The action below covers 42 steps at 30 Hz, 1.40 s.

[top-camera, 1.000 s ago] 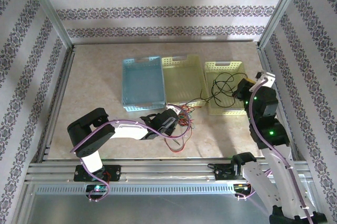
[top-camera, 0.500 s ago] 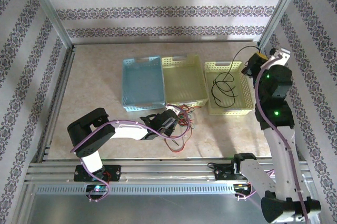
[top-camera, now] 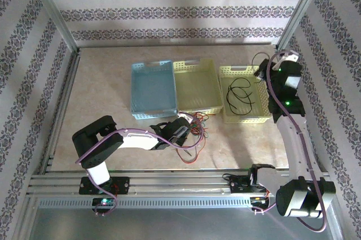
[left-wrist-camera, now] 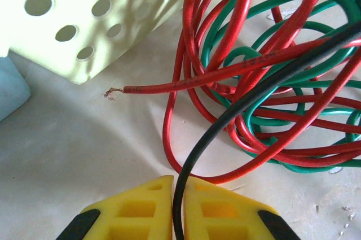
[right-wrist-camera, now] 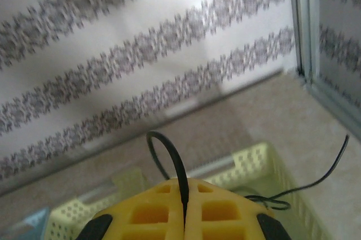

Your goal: Untangle the cables

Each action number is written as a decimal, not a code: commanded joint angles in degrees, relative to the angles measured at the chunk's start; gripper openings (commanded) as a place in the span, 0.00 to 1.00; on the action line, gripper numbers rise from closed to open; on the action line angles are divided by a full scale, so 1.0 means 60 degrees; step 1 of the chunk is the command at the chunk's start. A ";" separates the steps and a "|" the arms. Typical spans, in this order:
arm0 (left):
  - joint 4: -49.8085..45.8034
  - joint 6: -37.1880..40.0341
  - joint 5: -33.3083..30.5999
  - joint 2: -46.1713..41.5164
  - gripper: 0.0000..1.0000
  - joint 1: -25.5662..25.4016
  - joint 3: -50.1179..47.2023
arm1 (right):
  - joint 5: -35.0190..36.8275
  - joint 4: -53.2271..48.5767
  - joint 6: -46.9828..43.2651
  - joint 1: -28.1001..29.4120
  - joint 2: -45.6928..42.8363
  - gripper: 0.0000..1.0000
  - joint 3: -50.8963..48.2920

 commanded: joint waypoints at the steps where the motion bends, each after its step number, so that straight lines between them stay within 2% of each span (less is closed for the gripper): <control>1: -0.0271 -0.0110 -0.0119 -0.0025 0.11 -0.0026 0.0005 | -0.0807 0.0121 0.0557 -0.0006 -0.0074 0.00 -0.1122; 7: -0.0255 -0.0052 -0.0042 -0.0009 0.11 -0.0019 0.0015 | -0.1345 0.0201 0.1067 0.0202 -0.0547 0.00 -0.3069; 14: -0.0309 0.0002 0.0016 0.0048 0.11 -0.0026 0.0167 | -0.1392 0.0115 0.1435 0.0250 -0.0619 0.00 -0.3959; 22: -0.0416 0.0044 0.0046 -0.0011 0.11 -0.0026 0.0255 | -0.1915 0.0100 0.1497 0.0207 0.0956 0.00 -0.3336; 31: -0.0417 -0.0018 -0.0039 -0.0169 0.12 -0.0022 0.0217 | -0.1185 0.0071 0.1584 0.0060 0.3135 0.00 -0.1565; 34: -0.0412 -0.0043 -0.0074 -0.0227 0.11 -0.0026 0.0223 | -0.1236 0.0017 0.1686 0.0060 0.3409 0.09 -0.1244; 38: -0.0397 -0.0048 -0.0072 -0.0342 0.12 -0.0026 0.0202 | -0.1148 -0.0131 0.1739 0.0060 0.2863 0.40 -0.1242; 40: -0.0388 -0.0051 -0.0072 -0.0388 0.12 -0.0026 0.0183 | -0.0895 -0.0355 0.1628 0.0060 0.2349 0.48 -0.1302; 42: -0.0362 -0.0052 -0.0075 -0.0432 0.12 -0.0024 0.0157 | -0.0615 -0.0656 0.1436 0.0056 0.1783 0.50 -0.1374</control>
